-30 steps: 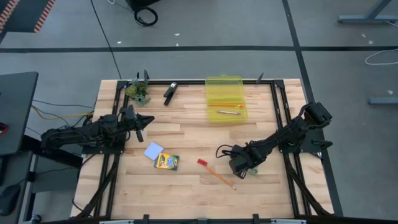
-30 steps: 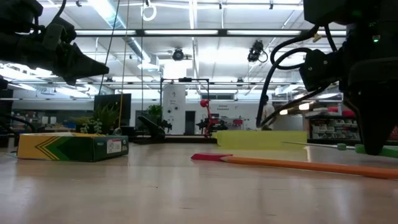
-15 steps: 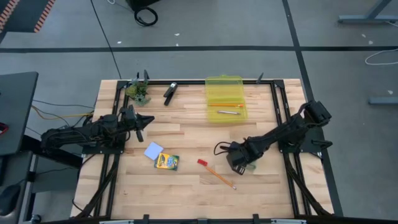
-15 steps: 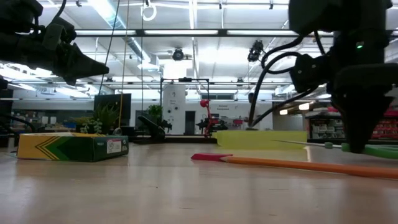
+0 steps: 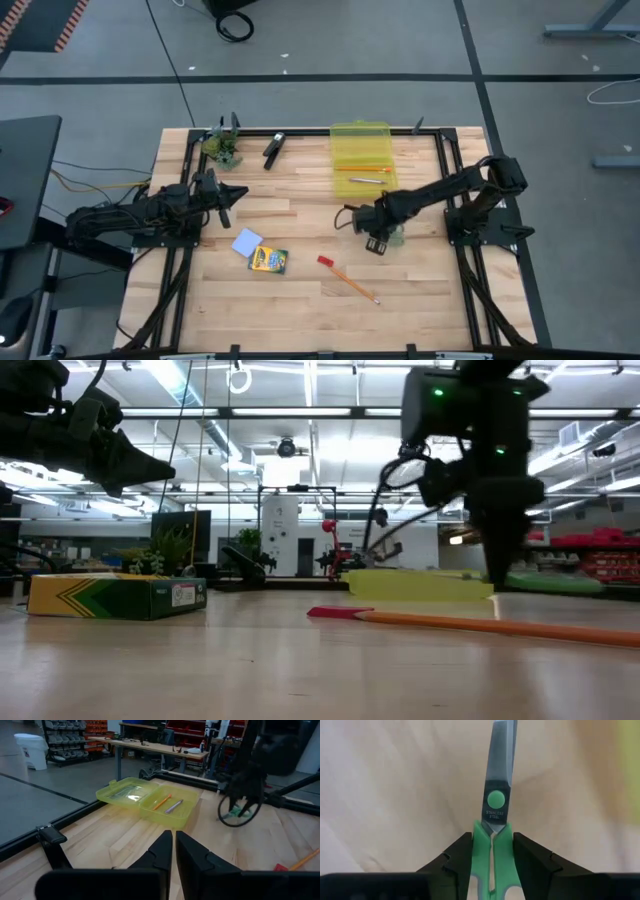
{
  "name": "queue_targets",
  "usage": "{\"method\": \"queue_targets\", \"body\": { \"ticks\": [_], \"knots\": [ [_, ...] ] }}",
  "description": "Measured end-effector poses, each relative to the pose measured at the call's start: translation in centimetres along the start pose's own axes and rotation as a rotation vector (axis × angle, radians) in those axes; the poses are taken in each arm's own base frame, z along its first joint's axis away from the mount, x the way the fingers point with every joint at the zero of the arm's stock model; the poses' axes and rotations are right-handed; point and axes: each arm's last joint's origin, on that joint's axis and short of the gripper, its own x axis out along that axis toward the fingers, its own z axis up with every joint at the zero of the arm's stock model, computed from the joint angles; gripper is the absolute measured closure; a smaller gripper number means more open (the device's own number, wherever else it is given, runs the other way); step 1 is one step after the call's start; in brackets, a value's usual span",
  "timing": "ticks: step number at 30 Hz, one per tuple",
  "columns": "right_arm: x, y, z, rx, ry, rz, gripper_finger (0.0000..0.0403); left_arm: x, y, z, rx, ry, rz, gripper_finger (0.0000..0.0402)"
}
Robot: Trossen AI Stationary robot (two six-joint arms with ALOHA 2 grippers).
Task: Pack school essentials
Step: Put the green scissors into the yellow supply box
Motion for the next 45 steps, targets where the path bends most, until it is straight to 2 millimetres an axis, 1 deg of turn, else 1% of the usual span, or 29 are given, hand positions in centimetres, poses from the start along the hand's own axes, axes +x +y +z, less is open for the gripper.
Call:
{"method": "queue_targets", "body": {
  "ticks": [8, 13, 16, 25, 31, 37, 45],
  "knots": [
    [-3.2, -2.3, 4.2, -0.095, -0.119, 0.018, 0.0264, 0.0, 0.0, 0.0, 0.0, 0.0, 0.0, 0.0364],
    [-4.4, -4.2, 5.9, -0.138, -0.166, 0.014, 0.0264, 0.0, 0.0, 0.0, 0.0, 0.0, 0.0, 0.0371],
    [-4.6, -5.5, 6.6, -0.16, -0.176, 0.004, 0.0264, 0.0, 0.0, 0.0, 0.0, 0.0, 0.0, 0.0374],
    [-4.3, -10.2, 7.6, -0.209, -0.164, -0.039, 0.0264, 0.0, 0.0, 0.0, 0.0, 0.0, 0.0, 0.0365],
    [-4.0, -12.7, 8.0, -0.235, -0.167, -0.046, 0.0264, 0.0, 0.0, 0.0, 0.0, 0.0, 0.0, 0.0373],
    [-3.2, -14.2, 8.2, -0.27, -0.205, 0.006, 0.0264, 0.0, 0.0, 0.0, 0.0, 0.0, 0.0, 0.0374],
    [-1.0, -15.3, 7.2, -0.3, -0.194, 0.043, 0.0264, 0.0, 0.0, 0.0, 0.0, 0.0, 0.0, 0.0366]
  ]
}}
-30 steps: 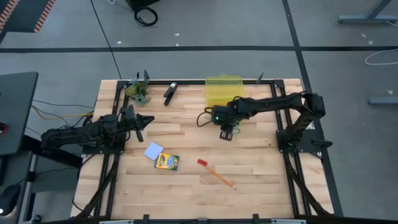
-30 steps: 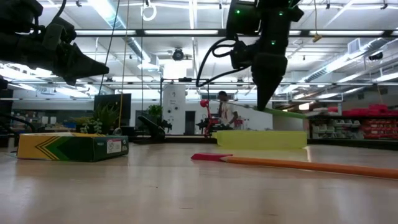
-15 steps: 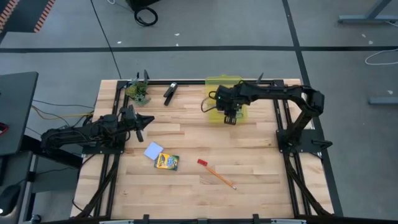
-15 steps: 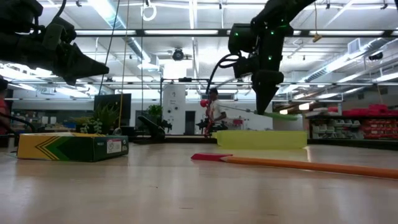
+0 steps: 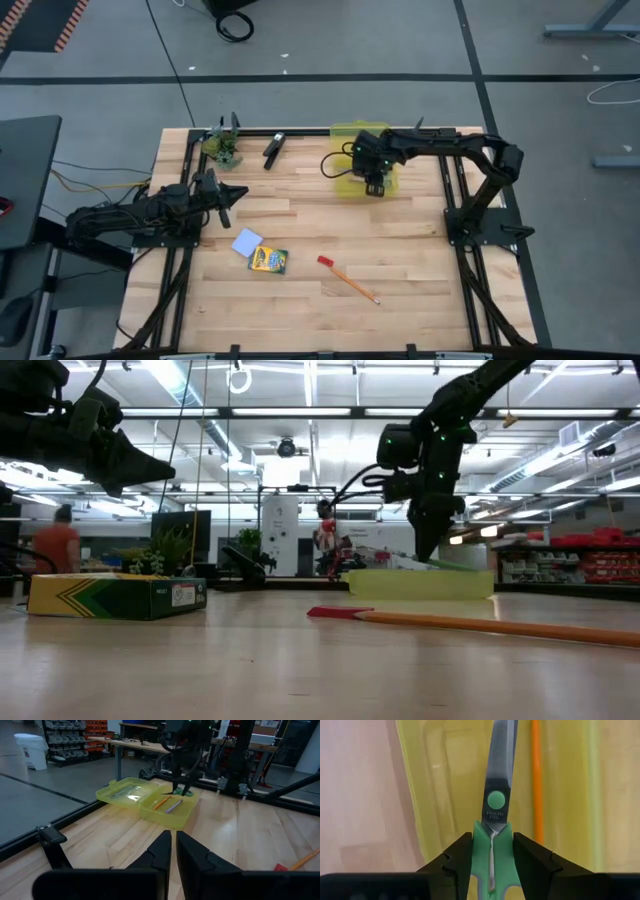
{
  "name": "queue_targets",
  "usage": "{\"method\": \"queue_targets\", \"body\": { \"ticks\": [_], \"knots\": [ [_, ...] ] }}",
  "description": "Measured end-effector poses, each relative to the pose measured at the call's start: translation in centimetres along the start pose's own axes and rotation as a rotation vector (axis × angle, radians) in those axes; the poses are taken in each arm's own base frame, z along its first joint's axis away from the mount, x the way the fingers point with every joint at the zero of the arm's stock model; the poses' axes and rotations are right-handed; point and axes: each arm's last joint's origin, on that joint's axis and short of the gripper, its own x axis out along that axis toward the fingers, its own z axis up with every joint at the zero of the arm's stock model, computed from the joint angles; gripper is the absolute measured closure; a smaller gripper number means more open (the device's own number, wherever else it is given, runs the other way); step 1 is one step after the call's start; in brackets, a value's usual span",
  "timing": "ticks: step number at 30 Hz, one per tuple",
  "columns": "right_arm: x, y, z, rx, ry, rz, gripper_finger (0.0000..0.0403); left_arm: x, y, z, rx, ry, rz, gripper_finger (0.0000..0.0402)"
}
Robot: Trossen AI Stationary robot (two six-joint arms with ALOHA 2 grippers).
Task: Pack school essentials
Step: Put the green scissors into the yellow supply box
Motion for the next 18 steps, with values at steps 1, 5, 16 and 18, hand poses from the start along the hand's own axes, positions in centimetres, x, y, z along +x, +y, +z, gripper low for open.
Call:
{"method": "queue_targets", "body": {
  "ticks": [1, 5, 16, 18],
  "knots": [
    [0.3, 0.0, -0.2, -0.001, 0.0, 0.006, 0.0264, 0.0, 0.0, 0.0, 0.0, 0.0, 0.0, 0.0367],
    [1.2, 0.1, -1.0, -0.014, 0.0, 0.025, 0.0264, 0.0, 0.0, 0.0, 0.0, 0.0, 0.0, 0.0373],
    [2.7, 0.5, -2.1, -0.03, 0.001, 0.036, 0.0264, 0.0, 0.0, 0.0, 0.0, 0.0, 0.0, 0.0369],
    [2.8, 0.6, -2.3, -0.037, 0.004, 0.037, 0.0264, 0.0, 0.0, 0.0, 0.0, 0.0, 0.0, 0.0366]
  ]
}}
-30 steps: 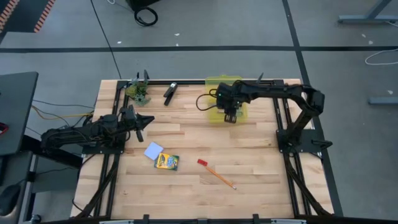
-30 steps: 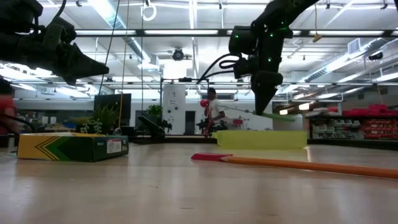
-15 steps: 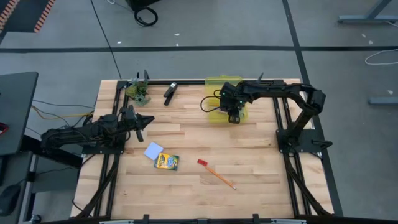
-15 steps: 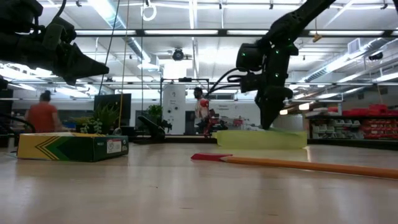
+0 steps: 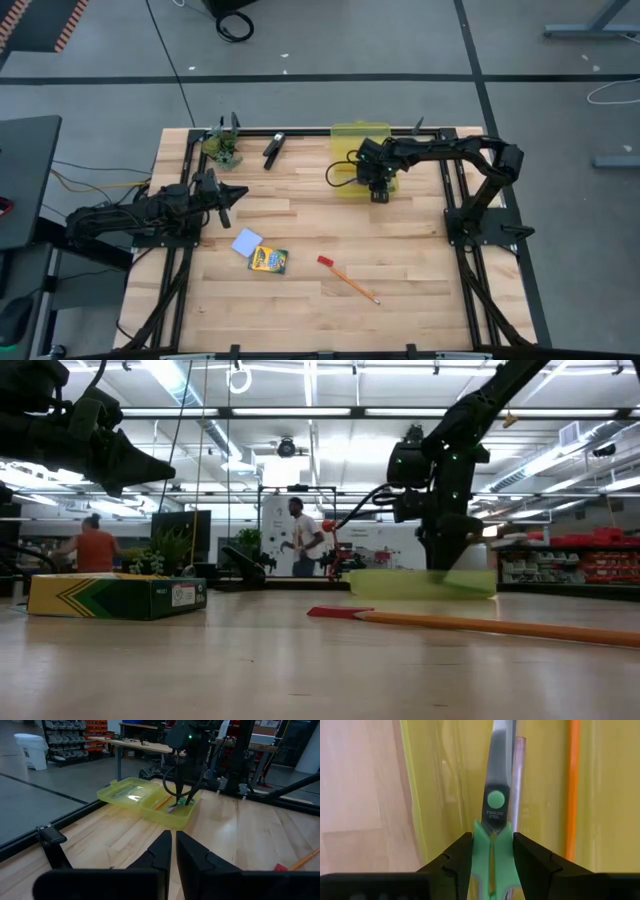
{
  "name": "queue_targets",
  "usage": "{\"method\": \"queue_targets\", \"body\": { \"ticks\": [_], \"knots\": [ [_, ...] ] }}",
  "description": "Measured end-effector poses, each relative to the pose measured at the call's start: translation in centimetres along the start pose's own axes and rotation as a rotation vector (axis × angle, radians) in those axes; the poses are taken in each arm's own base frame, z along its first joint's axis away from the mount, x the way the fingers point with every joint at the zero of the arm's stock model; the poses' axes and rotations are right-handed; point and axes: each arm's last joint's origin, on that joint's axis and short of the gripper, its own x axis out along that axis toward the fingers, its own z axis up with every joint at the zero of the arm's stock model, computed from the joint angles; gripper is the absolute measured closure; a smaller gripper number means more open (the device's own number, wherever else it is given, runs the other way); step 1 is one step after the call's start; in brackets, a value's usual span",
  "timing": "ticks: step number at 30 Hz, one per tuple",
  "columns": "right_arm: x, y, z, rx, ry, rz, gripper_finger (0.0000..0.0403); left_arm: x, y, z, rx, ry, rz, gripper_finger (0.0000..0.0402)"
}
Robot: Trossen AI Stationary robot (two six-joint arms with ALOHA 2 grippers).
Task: Pack school essentials
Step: Put the green scissors into the yellow supply box
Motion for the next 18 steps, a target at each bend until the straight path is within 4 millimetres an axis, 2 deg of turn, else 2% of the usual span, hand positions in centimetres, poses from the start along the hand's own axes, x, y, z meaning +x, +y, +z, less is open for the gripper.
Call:
{"method": "queue_targets", "body": {
  "ticks": [18],
  "knots": [
    [0.64, -0.1, -0.56, -0.005, -0.007, -0.016, 0.0249, 0.0, 0.0, 0.0, 0.0, 0.0, 0.001, 0.0373]
  ]
}}
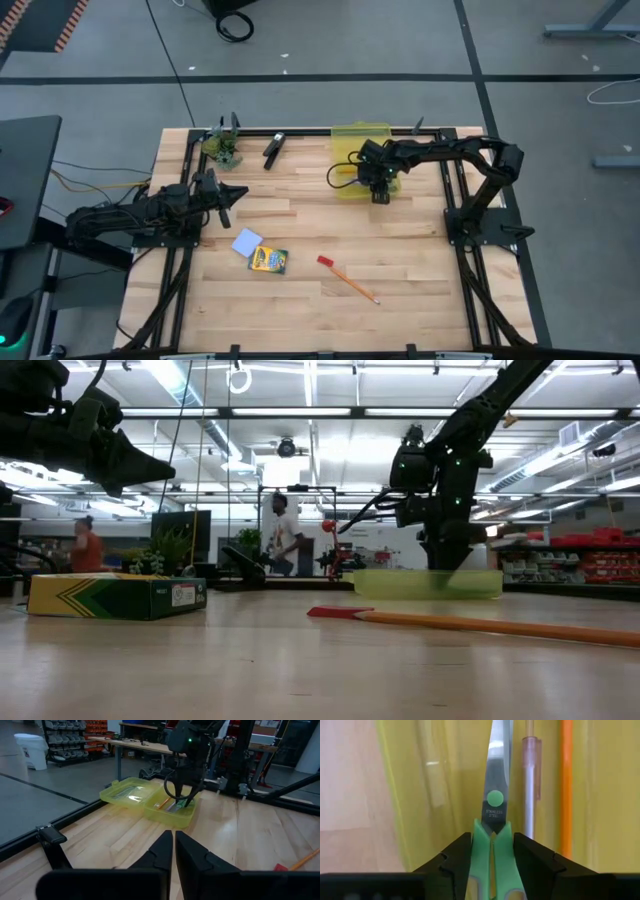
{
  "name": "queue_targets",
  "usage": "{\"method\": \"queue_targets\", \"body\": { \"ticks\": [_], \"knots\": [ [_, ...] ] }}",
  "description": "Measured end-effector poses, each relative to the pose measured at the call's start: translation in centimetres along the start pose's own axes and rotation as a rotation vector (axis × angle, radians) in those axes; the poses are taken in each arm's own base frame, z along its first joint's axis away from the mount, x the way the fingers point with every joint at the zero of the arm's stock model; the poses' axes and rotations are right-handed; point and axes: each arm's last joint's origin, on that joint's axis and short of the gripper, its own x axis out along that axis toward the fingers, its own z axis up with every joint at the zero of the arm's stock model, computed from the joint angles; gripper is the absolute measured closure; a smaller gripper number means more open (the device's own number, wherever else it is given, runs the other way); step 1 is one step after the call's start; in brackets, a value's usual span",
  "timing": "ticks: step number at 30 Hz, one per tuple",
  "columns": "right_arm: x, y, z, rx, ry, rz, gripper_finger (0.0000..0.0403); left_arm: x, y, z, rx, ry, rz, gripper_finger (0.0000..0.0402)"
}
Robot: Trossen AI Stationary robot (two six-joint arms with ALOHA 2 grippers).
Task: Pack school essentials
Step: Put the green scissors into the yellow supply box, then put the yellow pencil into the yellow supply box
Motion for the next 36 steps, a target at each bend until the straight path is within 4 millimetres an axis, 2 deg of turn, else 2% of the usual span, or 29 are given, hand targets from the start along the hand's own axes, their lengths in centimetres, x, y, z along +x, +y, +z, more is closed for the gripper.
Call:
{"method": "queue_targets", "body": {
  "ticks": [11, 16, 26, 36],
  "knots": [
    [0.0, -0.6, -0.3, 0.021, 0.001, -0.008, 0.0208, 0.0, 0.0, 0.0, 0.0, 0.0, 0.0, 0.0368],
    [-0.7, -0.9, 0.3, 0.03, 0.004, -0.019, 0.019, 0.0, 0.0, 0.0, 0.0, 0.0, -0.001, 0.0374],
    [-2.2, -1.4, 1.4, 0.059, 0.029, -0.06, 0.0184, 0.0, 0.0, 0.0, 0.0, 0.0, 0.0, 0.0363],
    [-4.1, -1.8, 2.4, 0.108, 0.047, -0.053, 0.0184, 0.0, 0.0, 0.0, 0.0, 0.0, 0.0, 0.0373]
  ]
}}
